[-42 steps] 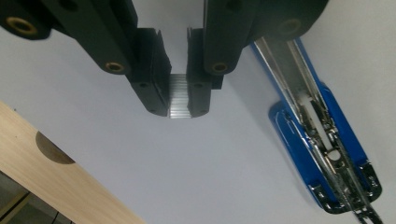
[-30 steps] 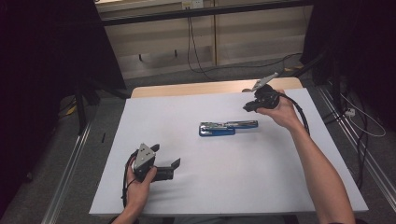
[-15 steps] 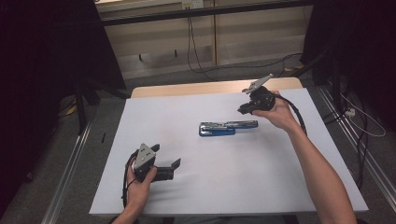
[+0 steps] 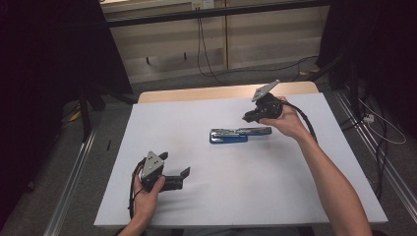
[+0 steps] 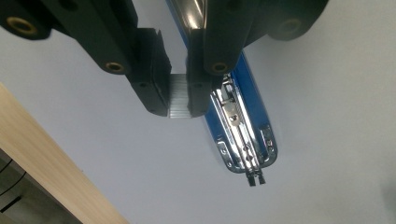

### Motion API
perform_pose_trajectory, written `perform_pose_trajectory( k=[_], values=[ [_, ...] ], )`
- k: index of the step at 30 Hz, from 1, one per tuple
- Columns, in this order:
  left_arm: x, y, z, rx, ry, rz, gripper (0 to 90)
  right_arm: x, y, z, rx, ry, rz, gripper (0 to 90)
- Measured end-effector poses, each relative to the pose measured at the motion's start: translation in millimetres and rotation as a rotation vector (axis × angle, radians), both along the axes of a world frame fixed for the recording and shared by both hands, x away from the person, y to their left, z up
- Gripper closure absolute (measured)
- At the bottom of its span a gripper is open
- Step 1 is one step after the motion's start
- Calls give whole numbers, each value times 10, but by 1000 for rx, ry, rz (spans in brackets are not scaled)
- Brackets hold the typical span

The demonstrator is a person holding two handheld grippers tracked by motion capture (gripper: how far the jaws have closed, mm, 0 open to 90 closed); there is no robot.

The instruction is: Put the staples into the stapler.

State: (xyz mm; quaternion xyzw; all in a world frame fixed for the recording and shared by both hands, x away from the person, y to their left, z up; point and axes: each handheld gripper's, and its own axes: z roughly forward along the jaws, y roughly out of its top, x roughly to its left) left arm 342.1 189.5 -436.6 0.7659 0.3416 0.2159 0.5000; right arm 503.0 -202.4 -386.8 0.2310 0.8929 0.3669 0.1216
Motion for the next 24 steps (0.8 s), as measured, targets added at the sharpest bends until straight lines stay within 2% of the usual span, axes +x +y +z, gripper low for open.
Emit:
perform_pose_trajectory(
  k=[10, 16, 24],
  values=[
    [-4, 6, 6, -3, 1, 2, 33, 2, 157, -14, 11, 3, 37, 797],
    [0, -3, -2, 0, 6, 0, 33, 4, 264, -3, 0, -19, 73, 797],
    [-5, 5, 5, -4, 2, -4, 34, 4, 366, -4, 6, -16, 102, 797]
  ],
)
